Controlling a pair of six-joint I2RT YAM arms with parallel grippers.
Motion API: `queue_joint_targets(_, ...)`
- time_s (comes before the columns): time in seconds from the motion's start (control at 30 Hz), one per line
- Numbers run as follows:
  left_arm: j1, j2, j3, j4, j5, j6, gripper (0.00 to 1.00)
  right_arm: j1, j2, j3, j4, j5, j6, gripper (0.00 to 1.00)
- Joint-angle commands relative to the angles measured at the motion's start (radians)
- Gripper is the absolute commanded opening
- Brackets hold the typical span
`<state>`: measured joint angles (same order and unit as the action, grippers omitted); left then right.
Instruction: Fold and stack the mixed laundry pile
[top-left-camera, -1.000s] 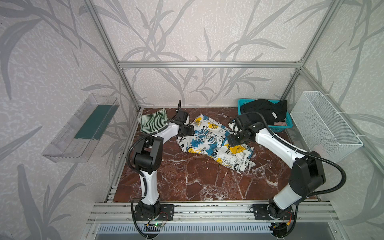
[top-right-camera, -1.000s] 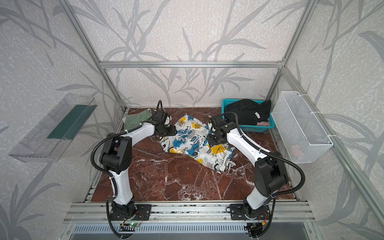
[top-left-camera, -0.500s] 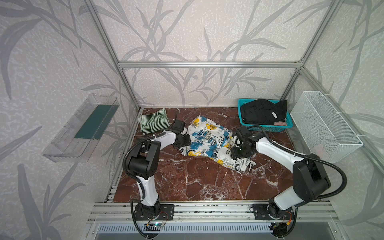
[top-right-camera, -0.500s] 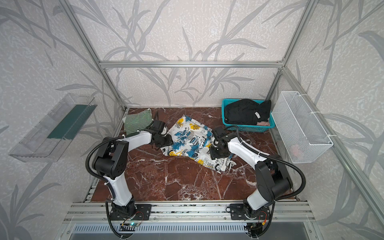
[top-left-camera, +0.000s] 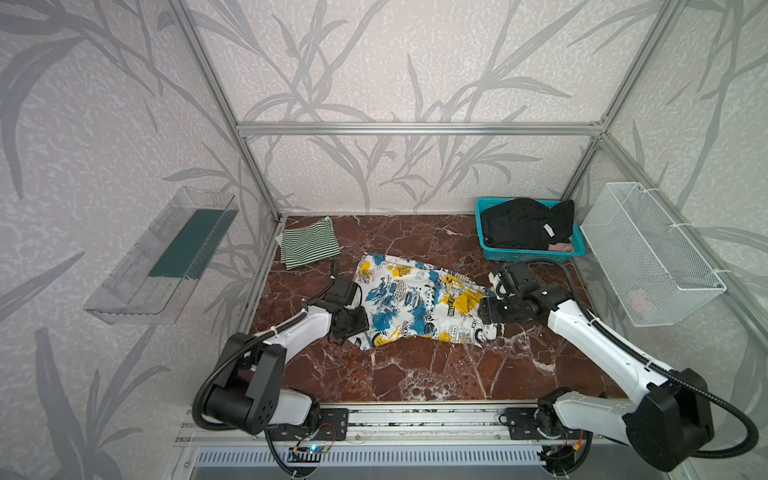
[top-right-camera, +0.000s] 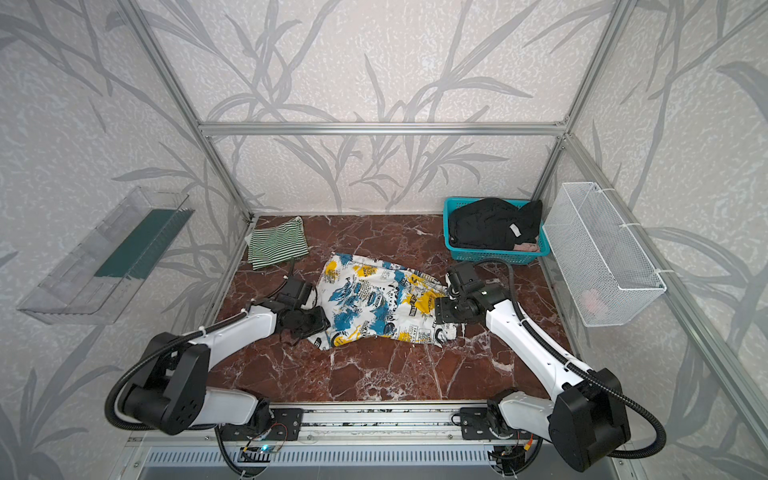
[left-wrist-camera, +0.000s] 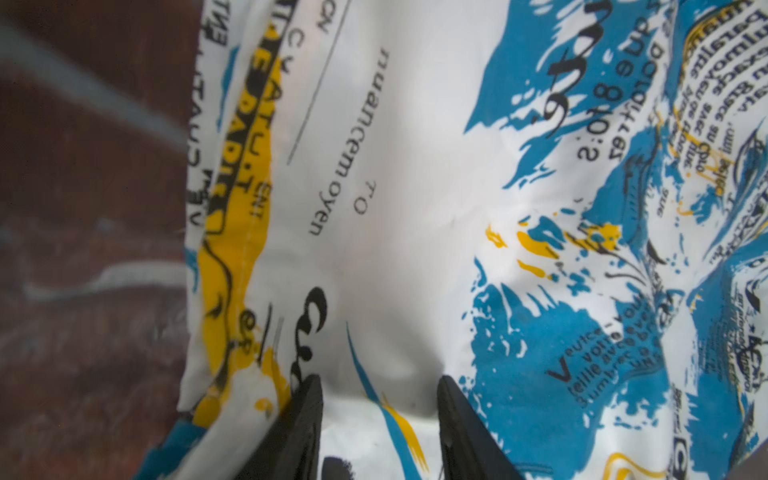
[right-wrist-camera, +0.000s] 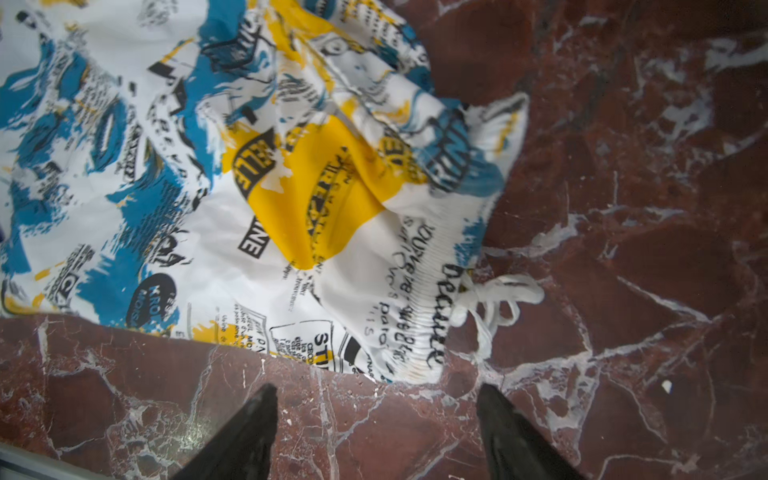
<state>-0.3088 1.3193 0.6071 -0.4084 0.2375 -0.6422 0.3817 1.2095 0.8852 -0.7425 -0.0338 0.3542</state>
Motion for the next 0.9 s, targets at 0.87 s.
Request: queue_joint_targets(0.87, 0.030, 0.283, 0.373, -0.042, -0.146, 0.173, 0.40, -0.200, 0.314, -0.122, 0.311, -0.296, -0.002, 0.82)
